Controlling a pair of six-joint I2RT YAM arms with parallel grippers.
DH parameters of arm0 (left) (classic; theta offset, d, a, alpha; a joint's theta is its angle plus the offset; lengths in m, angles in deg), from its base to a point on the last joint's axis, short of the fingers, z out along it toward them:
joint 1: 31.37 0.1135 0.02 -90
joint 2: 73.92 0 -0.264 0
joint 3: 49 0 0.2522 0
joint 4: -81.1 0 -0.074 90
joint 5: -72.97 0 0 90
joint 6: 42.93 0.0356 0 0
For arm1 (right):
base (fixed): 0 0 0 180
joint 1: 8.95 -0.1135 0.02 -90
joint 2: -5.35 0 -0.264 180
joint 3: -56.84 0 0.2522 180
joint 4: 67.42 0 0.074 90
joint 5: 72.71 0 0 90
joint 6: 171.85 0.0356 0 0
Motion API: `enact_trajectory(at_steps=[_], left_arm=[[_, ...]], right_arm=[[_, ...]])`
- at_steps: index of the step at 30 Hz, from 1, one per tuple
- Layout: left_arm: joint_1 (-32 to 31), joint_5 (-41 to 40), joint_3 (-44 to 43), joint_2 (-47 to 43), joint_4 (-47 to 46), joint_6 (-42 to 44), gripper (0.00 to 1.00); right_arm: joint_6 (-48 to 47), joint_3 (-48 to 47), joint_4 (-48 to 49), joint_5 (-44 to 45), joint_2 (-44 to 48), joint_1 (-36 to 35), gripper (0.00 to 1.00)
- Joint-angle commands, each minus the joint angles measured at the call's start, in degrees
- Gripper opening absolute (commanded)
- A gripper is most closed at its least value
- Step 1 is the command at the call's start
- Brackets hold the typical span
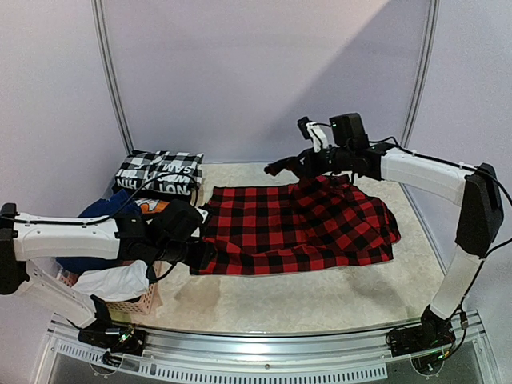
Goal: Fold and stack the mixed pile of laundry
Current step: Fold the flattened shirt at the center of the board.
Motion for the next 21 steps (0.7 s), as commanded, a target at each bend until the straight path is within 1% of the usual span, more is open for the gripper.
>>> enact_trajectory(at_steps=[1, 8, 12, 17, 21], left_arm=[[-0.7, 2.6, 3.1, -3.3, -5.1, -1.1, 0.54], [-0.7, 3.9, 6.6, -7.0, -7.2, -2.7, 0.54], [-0.7, 4.3, 8.1, -7.9, -8.7, -3.3, 0.54], [-0.7, 5.2, 8.8, -7.3, -11.2, -3.7, 0.54], [-0.7, 5.4, 9.3, -7.2, -13.9, -5.3, 0.57]], right_arm=[[4.4, 4.0, 3.4, 8.8, 2.7, -6.0, 0.00], [6.5, 8.6, 6.0, 13.4, 1.2, -13.4, 0.00], [8.5, 11.3, 8.6, 13.4, -0.3, -15.5, 0.00], [9.9, 12.3, 10.1, 12.5, -3.3, -17.5, 0.00], [9.9, 12.8, 10.4, 12.5, -4.8, -18.6, 0.00]])
